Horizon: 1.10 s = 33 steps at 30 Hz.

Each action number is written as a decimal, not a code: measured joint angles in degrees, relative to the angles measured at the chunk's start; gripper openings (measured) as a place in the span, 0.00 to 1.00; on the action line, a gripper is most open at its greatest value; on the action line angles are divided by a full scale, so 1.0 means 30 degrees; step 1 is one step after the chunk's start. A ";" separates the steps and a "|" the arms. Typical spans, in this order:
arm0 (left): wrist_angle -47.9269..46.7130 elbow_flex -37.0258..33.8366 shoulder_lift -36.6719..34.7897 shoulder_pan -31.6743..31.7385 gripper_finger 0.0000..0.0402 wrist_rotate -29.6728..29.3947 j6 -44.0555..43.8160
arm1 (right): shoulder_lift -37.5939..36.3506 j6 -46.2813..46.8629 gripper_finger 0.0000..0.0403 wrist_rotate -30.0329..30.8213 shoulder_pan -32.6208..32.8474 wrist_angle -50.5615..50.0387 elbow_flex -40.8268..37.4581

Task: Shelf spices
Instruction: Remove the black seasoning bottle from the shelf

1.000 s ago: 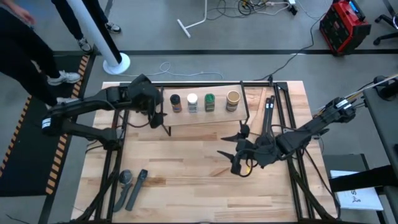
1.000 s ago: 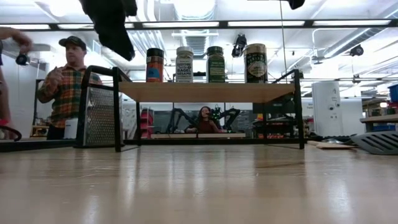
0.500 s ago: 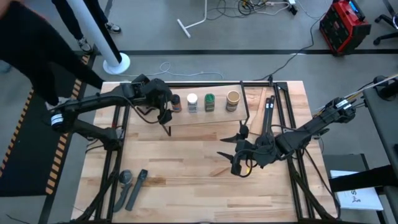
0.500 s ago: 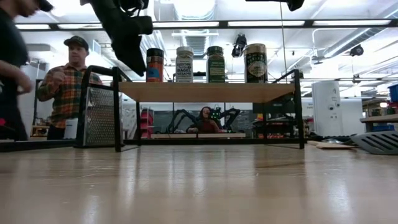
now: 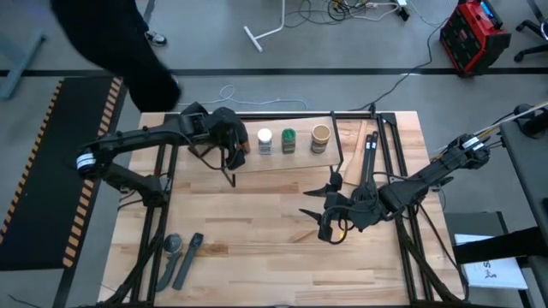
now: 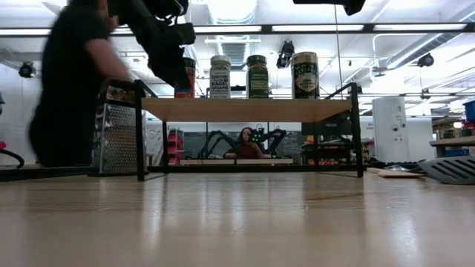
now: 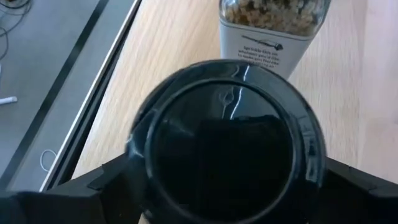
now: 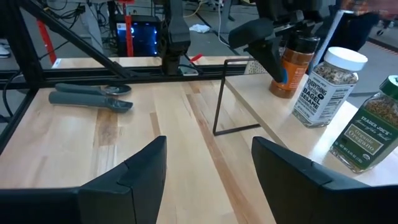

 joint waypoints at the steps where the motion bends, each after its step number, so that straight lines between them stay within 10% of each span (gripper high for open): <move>1: 0.0060 0.0000 0.0072 0.0000 0.82 0.0000 0.0057 | 0.0000 0.0007 0.54 0.0002 0.0000 -0.0001 -0.0009; 8: 0.0197 0.0000 0.0365 0.0000 0.74 -0.0087 0.0023 | 0.0000 -0.0002 0.56 0.0007 0.0000 0.0007 -0.0081; 18: 0.0329 0.0017 0.0352 -0.0007 0.36 -0.0131 -0.0416 | 0.0000 0.0016 0.52 0.0015 0.0000 -0.0062 -0.0118; 33: -0.1060 0.0015 -0.2571 -0.2316 0.36 0.3933 -0.3786 | -0.0105 0.0298 0.51 0.0205 0.0001 -0.0370 -0.0293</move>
